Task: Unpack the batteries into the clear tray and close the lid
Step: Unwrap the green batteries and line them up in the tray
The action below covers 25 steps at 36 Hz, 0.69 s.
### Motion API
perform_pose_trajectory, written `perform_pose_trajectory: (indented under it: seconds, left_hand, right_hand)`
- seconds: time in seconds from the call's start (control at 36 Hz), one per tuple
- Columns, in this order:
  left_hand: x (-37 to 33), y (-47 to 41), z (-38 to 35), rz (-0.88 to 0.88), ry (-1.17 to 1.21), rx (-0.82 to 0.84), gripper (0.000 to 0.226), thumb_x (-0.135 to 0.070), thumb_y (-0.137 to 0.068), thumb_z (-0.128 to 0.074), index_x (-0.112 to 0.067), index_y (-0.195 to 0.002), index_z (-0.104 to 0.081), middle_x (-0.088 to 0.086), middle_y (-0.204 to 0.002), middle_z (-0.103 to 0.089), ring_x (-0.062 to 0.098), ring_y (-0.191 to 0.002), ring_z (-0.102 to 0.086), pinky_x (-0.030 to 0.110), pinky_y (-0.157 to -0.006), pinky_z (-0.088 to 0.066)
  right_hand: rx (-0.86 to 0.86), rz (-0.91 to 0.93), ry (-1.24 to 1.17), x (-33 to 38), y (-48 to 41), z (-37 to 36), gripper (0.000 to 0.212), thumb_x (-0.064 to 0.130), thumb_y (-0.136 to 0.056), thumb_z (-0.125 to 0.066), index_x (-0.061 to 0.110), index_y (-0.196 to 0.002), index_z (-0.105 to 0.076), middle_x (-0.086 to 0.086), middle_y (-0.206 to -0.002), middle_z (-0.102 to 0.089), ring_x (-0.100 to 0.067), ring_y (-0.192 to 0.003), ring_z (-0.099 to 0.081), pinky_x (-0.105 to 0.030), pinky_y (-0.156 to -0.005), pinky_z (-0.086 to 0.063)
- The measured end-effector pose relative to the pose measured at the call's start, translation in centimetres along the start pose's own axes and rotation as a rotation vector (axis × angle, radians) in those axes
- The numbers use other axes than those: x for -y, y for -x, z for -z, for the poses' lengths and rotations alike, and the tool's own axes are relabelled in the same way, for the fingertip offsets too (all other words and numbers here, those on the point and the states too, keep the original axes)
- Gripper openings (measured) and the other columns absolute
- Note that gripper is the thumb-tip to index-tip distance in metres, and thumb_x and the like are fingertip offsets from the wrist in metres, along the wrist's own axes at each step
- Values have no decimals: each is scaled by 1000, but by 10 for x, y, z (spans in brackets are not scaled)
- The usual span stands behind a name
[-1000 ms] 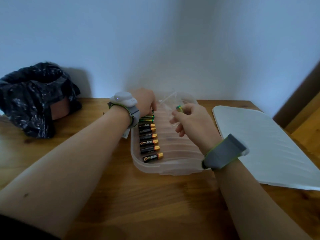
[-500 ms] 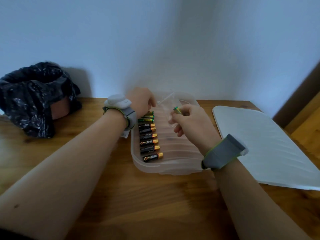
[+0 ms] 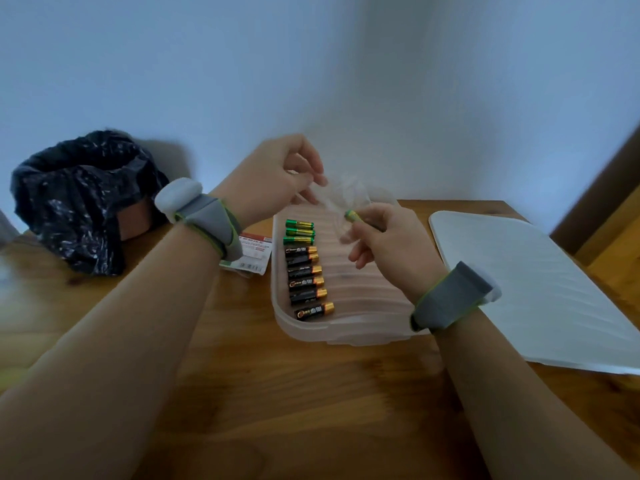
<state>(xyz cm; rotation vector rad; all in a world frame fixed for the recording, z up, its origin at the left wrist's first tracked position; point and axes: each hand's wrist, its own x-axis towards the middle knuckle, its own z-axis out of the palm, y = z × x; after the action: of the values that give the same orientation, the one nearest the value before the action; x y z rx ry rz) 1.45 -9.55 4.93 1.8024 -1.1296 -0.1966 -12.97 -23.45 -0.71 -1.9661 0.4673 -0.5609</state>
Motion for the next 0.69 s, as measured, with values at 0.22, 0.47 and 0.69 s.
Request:
perform_pose_trajectory:
  seconds: [0.22,0.47,0.69]
  left_hand:
    - [-6,4,4,-61,-223,114,17,-15,-92,-64,-22,-99,-78,-24,-66,-70,4,-74,-71,9,-64,-50]
    - [-9,5,4,-94,-280,135,18,-13,-86,-70,-25,-96,-80,-14,-65,-72,8,-62,-69,16,-66,-51]
    - [-14,6,1,-133,-315,237,23,-21,-81,-80,-33,-101,-80,-4,-57,-59,5,-55,-46,16,-57,-38]
  right_hand:
    - [67,28,133,-1,1,-1,13,17,-105,-56,24,-98,-65,-3,-80,-77,-27,-62,-74,-51,-67,-64]
    - [86,49,172,2,2,1,14,15,-106,-56,23,-97,-63,-2,-75,-77,-26,-55,-73,-45,-58,-63]
    - [122,64,114,3,3,0,18,12,-105,-58,27,-95,-60,0,-67,-74,-32,-55,-74,-39,-53,-58]
